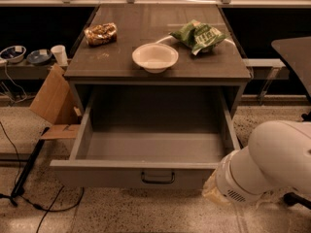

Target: Close top drawer

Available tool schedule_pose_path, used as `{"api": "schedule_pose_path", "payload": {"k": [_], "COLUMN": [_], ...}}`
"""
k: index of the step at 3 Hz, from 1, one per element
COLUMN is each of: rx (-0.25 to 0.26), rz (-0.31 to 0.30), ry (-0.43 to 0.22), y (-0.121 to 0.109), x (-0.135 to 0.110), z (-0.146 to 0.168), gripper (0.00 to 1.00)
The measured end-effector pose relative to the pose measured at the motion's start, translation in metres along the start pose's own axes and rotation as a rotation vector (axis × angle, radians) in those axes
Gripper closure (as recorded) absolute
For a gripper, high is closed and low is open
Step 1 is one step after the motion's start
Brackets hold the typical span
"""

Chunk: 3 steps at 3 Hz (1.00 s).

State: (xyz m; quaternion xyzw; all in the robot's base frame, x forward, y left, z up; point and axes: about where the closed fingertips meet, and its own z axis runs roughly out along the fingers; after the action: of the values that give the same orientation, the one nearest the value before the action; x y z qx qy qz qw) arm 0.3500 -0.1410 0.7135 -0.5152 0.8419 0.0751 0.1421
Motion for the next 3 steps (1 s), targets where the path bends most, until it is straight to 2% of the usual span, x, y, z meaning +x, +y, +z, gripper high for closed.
{"api": "schedule_pose_path", "payload": {"k": [2,3], "rx": [-0.074,-0.103], "rz": [0.052,0.054], "ry": [0.022,0.038], "y": [-0.005,-0.014], "x": [-0.007,-0.017], "z": [0.056,0.077], "gripper": [1.00,1.00]}}
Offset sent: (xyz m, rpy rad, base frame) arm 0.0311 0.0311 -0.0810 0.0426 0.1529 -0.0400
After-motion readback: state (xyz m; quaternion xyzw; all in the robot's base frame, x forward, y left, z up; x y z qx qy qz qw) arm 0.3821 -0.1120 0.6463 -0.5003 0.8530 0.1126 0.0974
